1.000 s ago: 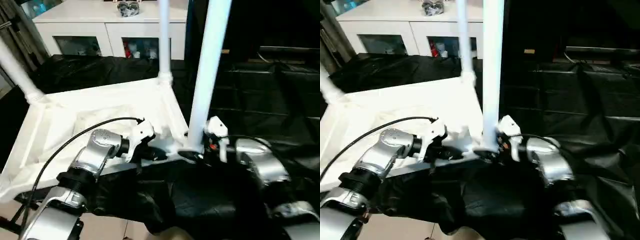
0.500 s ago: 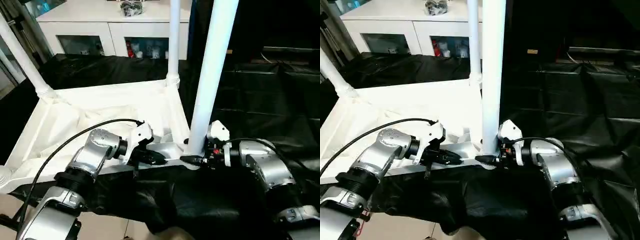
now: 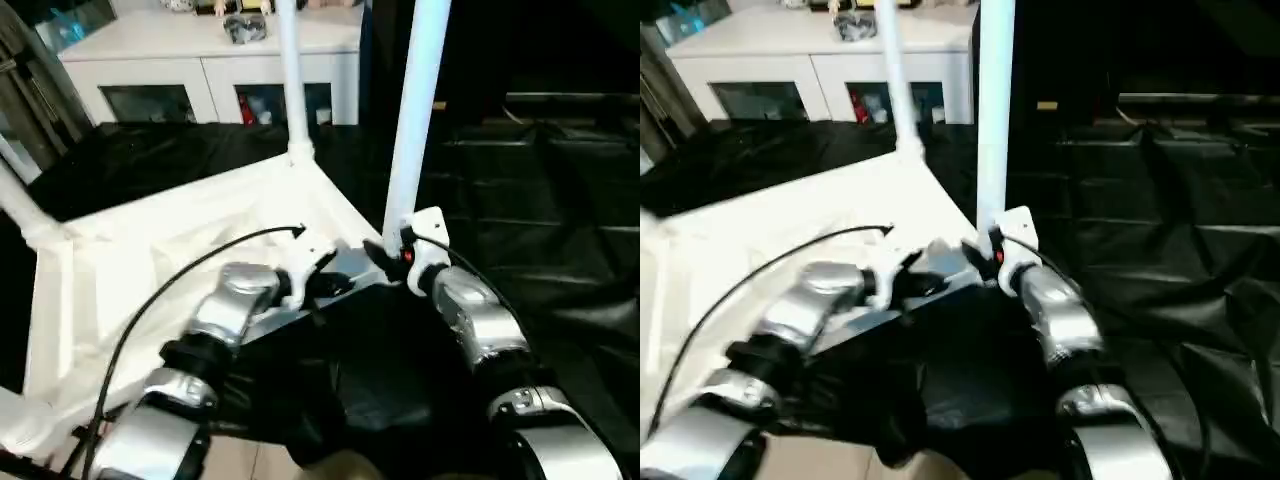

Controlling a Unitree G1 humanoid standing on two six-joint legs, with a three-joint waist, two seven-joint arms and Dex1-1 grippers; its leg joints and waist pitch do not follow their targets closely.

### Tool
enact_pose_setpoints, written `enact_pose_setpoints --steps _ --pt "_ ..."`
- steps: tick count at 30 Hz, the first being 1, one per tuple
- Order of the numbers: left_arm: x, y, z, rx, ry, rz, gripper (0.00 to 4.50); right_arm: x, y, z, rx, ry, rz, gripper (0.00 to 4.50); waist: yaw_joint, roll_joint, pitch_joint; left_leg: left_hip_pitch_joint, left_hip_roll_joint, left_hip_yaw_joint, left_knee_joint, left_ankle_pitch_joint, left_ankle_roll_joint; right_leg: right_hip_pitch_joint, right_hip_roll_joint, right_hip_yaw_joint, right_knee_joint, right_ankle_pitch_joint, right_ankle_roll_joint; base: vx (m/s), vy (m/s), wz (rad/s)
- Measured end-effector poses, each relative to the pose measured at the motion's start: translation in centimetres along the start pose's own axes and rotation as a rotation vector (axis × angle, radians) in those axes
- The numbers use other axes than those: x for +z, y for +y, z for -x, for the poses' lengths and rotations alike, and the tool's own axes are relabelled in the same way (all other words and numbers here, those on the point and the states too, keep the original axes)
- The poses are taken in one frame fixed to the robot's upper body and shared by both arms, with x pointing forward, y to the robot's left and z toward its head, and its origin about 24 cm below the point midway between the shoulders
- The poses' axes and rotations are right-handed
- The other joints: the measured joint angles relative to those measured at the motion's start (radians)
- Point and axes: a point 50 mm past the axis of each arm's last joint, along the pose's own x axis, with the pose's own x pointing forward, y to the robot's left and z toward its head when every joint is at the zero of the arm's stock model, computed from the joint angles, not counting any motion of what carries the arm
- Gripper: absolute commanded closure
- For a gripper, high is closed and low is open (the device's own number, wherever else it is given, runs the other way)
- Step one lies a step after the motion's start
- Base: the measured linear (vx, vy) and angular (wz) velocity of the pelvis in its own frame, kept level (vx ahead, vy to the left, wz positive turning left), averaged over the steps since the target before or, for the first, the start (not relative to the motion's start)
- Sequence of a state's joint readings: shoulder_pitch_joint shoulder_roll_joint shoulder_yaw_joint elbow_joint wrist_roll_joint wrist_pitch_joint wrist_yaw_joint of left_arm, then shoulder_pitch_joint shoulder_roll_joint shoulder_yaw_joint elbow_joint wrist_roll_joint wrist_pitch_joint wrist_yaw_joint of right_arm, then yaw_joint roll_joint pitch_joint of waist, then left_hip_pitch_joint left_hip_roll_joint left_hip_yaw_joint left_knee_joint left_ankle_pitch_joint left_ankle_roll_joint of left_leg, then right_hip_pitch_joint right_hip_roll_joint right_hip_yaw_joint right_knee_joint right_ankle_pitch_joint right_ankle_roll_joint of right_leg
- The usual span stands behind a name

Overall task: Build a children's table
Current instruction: Rotate leg to tighten

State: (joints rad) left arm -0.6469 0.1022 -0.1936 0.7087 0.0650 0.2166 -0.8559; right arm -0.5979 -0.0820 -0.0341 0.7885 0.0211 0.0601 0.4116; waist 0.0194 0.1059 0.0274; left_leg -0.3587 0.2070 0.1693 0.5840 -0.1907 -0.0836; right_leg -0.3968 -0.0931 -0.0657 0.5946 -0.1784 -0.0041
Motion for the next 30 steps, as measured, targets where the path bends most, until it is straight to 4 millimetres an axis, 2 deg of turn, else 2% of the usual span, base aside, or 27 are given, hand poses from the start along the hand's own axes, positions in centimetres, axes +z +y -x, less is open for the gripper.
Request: enact_pose_setpoints --steps 2,4,9,15,20,21,24,25,30 --pt "0.0 0.0 0.0 0.0 -0.001 -0.006 4.5 0.1 0.0 -0.1 0.001 -0.007 0.0 1.08 -0.002 0.0 0.0 -0.001 0.0 0.0 -0.001 0.0 0.0 0.0 0.0 0.0 -0.001 0.0 0.0 0.0 0.0 0.0" --pt "0.0 0.1 0.0 0.003 -0.003 -0.015 4.5 0.2 0.2 -0.3 0.007 -0.009 -0.004 1.01 -0.006 0.0 0.0 -0.002 0.0 0.0 -0.001 0.0 0.0 0.0 0.0 0.0 -0.001 0.0 0.0 0.0 0.0 0.0" --pt "-0.1 0.4 0.6 -0.022 -0.007 -0.041 4.5 0.3 0.5 -0.2 0.078 -0.02 0.037 0.52 -0.016 0.003 0.002 -0.008 0.0 -0.001 0.001 0.0 0.0 -0.003 0.0 -0.001 -0.002 0.0 0.0 0.0 0.0 0.0" --pt "-0.4 0.4 1.7 -0.116 -0.024 -0.045 4.5 0.3 -0.4 1.5 0.29 -0.027 0.13 0.52 -0.014 0.012 0.006 -0.011 0.001 0.0 -0.002 -0.001 0.001 -0.006 0.0 -0.004 -0.003 -0.001 0.001 0.0 0.0 0.0" --pt "-0.7 0.4 2.8 -0.218 0.002 -0.084 4.5 0.1 -0.7 3.0 0.492 0.003 0.178 0.52 0.004 0.015 0.008 -0.011 0.001 0.0 -0.001 0.0 0.003 -0.006 0.0 -0.004 -0.002 -0.001 0.001 0.0 0.0 0.0" --pt "-0.8 0.5 3.0 -0.238 0.01 -0.089 4.5 0.1 -0.7 3.2 0.533 0.008 0.182 0.75 0.007 0.015 0.008 -0.01 0.001 0.0 0.0 0.0 0.003 -0.006 0.0 -0.004 -0.002 -0.001 0.001 0.0 0.0 0.0" --pt "-1.1 0.4 3.6 -0.291 0.027 -0.096 4.5 -0.1 -0.6 4.0 0.622 0.028 0.194 0.83 0.015 0.015 0.008 -0.009 0.001 0.0 0.002 -0.001 0.001 -0.006 0.0 -0.003 -0.001 -0.001 0.001 0.0 0.0 0.0" --pt "-1.1 0.4 3.7 -0.301 0.03 -0.096 4.5 -0.1 -0.6 4.1 0.641 0.031 0.194 1.15 0.016 0.015 0.008 -0.009 0.001 0.0 0.002 0.0 0.001 -0.006 0.0 -0.003 -0.001 -0.001 0.001 0.0 0.0 0.0" --pt "-1.3 0.2 4.3 -0.371 0.049 -0.109 4.5 0.1 -0.5 5.0 0.753 0.066 0.229 1.43 0.019 0.014 0.008 -0.01 0.001 0.0 0.002 -0.001 0.002 -0.006 -0.001 -0.003 -0.001 -0.001 0.001 0.0 0.0 0.0"
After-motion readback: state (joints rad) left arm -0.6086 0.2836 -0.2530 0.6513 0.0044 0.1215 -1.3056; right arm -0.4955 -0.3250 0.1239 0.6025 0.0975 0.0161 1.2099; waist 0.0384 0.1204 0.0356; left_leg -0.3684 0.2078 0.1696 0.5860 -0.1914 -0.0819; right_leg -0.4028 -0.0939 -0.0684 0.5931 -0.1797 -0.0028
